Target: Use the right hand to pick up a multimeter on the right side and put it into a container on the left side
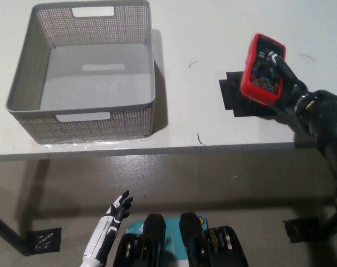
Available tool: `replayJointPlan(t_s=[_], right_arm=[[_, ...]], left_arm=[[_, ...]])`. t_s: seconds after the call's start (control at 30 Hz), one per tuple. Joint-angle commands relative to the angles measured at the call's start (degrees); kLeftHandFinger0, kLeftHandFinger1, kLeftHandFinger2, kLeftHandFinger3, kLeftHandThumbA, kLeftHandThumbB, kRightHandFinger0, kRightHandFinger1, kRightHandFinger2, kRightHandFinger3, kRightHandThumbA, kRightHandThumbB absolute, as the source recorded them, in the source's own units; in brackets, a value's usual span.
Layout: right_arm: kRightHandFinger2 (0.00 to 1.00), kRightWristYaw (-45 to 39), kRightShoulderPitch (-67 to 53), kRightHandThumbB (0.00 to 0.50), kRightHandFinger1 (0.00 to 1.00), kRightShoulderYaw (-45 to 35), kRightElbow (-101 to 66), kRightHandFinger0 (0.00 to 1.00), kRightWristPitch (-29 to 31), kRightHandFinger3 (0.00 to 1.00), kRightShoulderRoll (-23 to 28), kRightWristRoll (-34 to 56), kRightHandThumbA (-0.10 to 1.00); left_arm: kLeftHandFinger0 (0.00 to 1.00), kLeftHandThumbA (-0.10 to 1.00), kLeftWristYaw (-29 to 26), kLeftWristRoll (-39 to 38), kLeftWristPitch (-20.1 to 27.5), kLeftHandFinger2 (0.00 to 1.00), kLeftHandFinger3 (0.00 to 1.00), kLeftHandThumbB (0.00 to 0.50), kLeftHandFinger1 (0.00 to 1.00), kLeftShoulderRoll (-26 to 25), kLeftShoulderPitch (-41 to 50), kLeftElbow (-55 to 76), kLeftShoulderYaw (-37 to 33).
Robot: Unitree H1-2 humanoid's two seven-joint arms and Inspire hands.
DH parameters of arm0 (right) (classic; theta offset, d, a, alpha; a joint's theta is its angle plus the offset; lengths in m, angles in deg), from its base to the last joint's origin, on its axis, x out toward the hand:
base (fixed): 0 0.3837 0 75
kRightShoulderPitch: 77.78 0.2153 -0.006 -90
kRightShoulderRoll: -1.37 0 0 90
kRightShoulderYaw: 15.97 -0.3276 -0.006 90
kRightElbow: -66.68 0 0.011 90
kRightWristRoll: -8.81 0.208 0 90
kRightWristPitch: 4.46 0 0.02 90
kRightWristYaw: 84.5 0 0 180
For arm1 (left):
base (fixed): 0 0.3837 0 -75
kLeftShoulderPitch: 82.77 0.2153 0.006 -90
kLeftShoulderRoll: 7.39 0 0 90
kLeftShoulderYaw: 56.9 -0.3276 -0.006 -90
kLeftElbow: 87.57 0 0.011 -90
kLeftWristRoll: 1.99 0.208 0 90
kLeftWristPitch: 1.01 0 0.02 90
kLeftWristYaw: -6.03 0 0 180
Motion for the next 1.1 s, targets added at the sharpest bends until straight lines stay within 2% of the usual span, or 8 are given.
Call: replayJointPlan(t_s=[0.0,0.3,0.83,0.9,0.93,0.97,1.0,1.07], right_arm=[[0.66,-9.3,19.2,0.210,0.14,-6.8,-10.9,0.00,-5.5,1.00,-3.9,19.3,-0.10],[0.67,-8.3,22.9,0.186,0.15,1.1,-24.9,0.00,-9.8,1.00,-13.3,25.3,-0.10],[0.71,0.1,25.3,0.164,0.21,17.9,-28.4,0.00,-9.8,1.00,-19.0,25.6,-0.10],[0.72,0.9,25.3,0.169,0.21,21.7,-29.3,0.00,-9.8,0.85,-19.7,20.8,-0.10],[0.81,2.0,25.2,0.171,0.31,27.7,-28.4,0.00,-6.4,0.39,-20.4,14.1,-0.10],[0.83,2.6,25.1,0.173,0.33,30.0,-28.3,0.00,-5.3,0.42,-20.4,12.5,-0.10],[0.91,3.3,24.8,0.172,0.44,36.2,-27.7,0.00,-1.7,0.62,-20.4,7.0,-0.10],[0.91,4.8,24.5,0.187,0.50,44.7,-26.8,0.04,3.8,0.70,-20.2,-0.2,-0.10]], left_arm=[[1.00,1.00,-0.4,1.7,2.6,1.00,1.00,0.431,1.00,-0.6,0.7,3.3,-0.3],[1.00,1.00,1.1,0.6,3.0,1.00,1.00,0.394,1.00,-0.7,1.7,3.4,-1.1],[1.00,1.00,-0.1,3.5,1.6,1.00,1.00,0.414,1.00,-0.4,2.7,4.8,-2.0],[1.00,1.00,-0.3,4.0,1.5,1.00,1.00,0.410,1.00,-0.4,2.6,4.9,-2.1],[1.00,1.00,-0.2,3.9,1.3,1.00,1.00,0.416,1.00,-0.4,2.6,5.2,-2.1],[1.00,1.00,-0.1,3.8,1.1,1.00,1.00,0.417,1.00,-0.4,2.7,5.3,-2.2],[1.00,1.00,0.1,3.7,1.0,1.00,1.00,0.414,1.00,-0.4,2.6,5.5,-2.3],[1.00,1.00,0.3,3.7,1.1,1.00,1.00,0.405,1.00,-0.3,2.2,5.3,-2.5]])
